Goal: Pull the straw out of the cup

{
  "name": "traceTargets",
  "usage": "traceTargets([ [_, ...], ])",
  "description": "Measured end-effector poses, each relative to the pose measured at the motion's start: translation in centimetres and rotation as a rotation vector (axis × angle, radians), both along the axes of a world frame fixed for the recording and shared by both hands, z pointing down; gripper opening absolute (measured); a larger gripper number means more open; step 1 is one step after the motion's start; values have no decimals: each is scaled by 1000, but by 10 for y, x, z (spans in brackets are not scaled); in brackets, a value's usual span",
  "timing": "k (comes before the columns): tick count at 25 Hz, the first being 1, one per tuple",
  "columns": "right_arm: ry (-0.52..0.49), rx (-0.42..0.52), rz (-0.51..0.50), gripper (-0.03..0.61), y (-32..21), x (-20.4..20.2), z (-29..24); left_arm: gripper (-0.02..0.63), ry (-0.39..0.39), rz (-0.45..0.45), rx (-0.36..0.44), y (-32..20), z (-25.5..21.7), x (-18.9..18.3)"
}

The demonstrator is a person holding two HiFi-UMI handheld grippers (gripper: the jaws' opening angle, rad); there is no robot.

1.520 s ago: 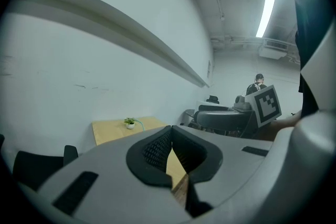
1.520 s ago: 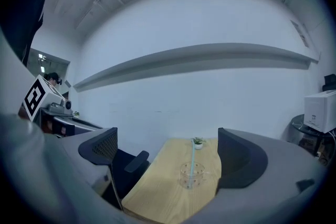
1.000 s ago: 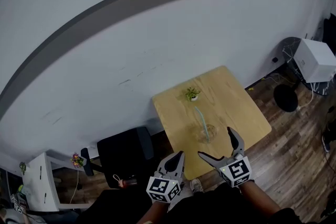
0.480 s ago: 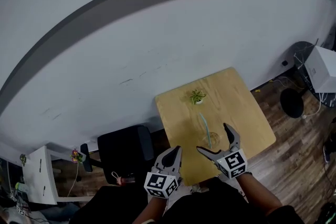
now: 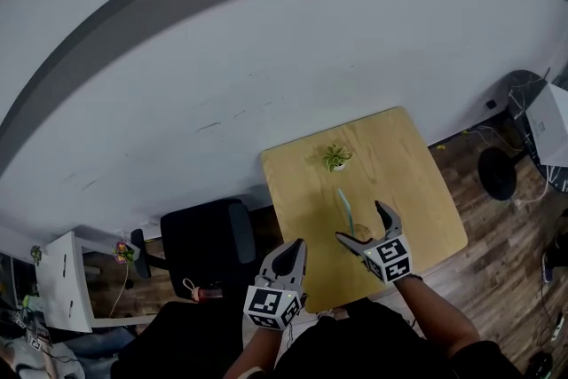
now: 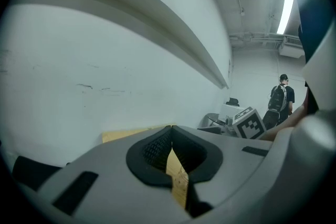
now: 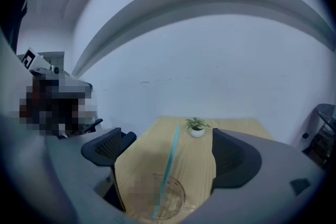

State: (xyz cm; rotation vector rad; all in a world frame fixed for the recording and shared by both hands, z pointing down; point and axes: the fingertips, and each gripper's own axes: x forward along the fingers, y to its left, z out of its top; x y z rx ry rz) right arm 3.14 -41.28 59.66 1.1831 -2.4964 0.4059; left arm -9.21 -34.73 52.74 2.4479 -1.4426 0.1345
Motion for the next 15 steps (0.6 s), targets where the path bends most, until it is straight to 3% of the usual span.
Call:
traceTargets([
  [5, 57, -73, 20, 494, -11, 4, 33, 18, 9, -34, -20, 0, 8, -7],
  [15, 99, -151, -2, 266, -17, -8, 62, 18, 23, -99, -28, -4, 11, -26],
])
